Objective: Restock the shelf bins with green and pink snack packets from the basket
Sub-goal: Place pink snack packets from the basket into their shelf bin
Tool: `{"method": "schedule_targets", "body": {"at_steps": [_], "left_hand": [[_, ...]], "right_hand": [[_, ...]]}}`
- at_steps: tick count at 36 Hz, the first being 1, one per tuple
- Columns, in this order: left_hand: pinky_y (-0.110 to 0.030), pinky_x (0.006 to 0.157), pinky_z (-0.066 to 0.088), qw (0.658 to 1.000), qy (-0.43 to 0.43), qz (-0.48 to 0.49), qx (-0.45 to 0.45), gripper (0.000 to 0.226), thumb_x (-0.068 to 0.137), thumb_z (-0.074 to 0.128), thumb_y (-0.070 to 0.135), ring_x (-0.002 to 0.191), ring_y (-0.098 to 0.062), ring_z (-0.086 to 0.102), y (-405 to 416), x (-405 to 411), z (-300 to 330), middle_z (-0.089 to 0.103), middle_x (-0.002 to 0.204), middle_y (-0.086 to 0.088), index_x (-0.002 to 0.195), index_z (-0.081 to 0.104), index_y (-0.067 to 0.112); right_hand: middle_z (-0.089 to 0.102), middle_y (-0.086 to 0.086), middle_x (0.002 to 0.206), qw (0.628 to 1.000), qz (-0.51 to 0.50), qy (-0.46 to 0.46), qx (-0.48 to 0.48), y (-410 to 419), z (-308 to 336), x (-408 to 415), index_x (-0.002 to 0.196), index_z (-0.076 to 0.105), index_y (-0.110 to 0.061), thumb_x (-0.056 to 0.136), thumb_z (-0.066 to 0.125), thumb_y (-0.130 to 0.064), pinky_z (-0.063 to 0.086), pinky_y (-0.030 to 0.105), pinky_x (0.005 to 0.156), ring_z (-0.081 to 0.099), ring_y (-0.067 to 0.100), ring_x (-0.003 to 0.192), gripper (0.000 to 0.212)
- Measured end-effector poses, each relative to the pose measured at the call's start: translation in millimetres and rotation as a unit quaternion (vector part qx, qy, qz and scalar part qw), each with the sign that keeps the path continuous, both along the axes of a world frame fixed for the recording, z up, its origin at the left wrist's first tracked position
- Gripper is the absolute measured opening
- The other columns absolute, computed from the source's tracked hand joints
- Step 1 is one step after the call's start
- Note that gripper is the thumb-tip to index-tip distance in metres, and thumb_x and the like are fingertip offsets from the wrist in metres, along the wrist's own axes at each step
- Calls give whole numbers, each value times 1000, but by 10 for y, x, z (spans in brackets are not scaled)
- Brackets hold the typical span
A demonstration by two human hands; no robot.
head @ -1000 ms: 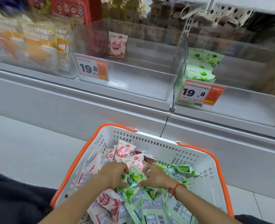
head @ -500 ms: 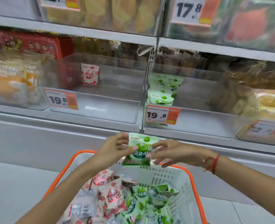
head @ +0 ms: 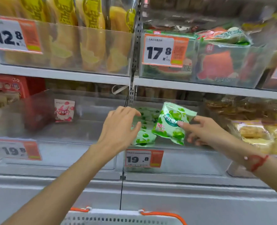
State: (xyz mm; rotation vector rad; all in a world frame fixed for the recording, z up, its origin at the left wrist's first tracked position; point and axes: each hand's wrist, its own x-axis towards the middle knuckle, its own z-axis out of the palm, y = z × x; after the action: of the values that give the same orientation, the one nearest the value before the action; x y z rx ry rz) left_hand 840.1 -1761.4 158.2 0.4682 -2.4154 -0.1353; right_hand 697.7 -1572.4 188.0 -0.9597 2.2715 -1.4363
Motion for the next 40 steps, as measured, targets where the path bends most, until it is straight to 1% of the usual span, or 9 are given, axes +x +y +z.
{"method": "schedule_targets", "body": {"at_steps": [4,8,14,19,23,26,29,36,40], "left_hand": [[-30,100,28,998,-61,-3,-17,37,96,47,32,130,-14,30,-153,-188,-151,49,134,9,133,47,24],[-34,83,41,998,-8,-14,-65,27,89,59,22,115,-20,45,-188,-245,-332,61,116,5,114,63,17],[-33,73,45,996,52,-27,-74,15,86,58,22,103,-20,52,-238,-293,-417,63,103,4,99,66,18],[-31,73,43,995,74,-30,-58,15,85,54,24,102,-17,46,-242,-310,-458,62,100,7,94,66,20],[-29,72,42,995,82,-27,-55,17,85,50,27,100,-15,44,-241,-316,-468,62,97,9,90,66,21],[-30,72,43,995,85,-26,-52,17,86,50,27,100,-16,46,-235,-318,-464,62,96,10,88,66,22],[-29,73,43,995,90,-22,-46,18,86,49,28,99,-16,48,-225,-315,-464,61,95,11,86,66,22],[-28,71,41,995,82,-13,-53,22,90,47,28,99,-16,48,-236,-318,-467,61,96,9,85,67,20],[-32,73,45,996,71,-11,-47,22,96,48,26,102,-18,49,-227,-304,-442,60,102,5,91,67,16]], "right_hand": [[62,4,69,994,-57,44,82,-321,14,-614,86,59,-14,87,67,-32,42,15,41,57,11,54,20],[60,9,74,979,-44,11,199,-749,-201,-1056,71,54,-11,87,65,-34,49,18,56,57,16,66,31],[64,17,80,970,-38,33,237,-1286,-514,-1281,63,52,-9,85,68,-36,55,42,88,61,26,77,38],[64,14,79,983,-94,-20,159,-1454,-671,-1364,77,49,-2,79,76,-22,55,46,86,69,31,85,34],[66,14,89,980,-121,-2,159,-1511,-752,-1355,100,55,1,78,77,-30,58,38,79,68,27,78,44],[67,14,106,977,-122,35,171,-1608,-834,-1315,107,59,3,76,78,-37,56,42,85,68,30,92,54],[66,16,107,972,-119,67,190,-1633,-843,-1251,111,60,3,82,73,-33,55,40,86,67,32,96,48],[57,11,101,976,-55,-20,209,-1460,-674,-1160,109,52,-2,86,68,-33,53,43,92,62,29,99,41],[51,10,111,977,-63,8,204,-1249,-579,-1016,125,44,-3,88,66,-32,52,39,93,56,26,108,52]]}}
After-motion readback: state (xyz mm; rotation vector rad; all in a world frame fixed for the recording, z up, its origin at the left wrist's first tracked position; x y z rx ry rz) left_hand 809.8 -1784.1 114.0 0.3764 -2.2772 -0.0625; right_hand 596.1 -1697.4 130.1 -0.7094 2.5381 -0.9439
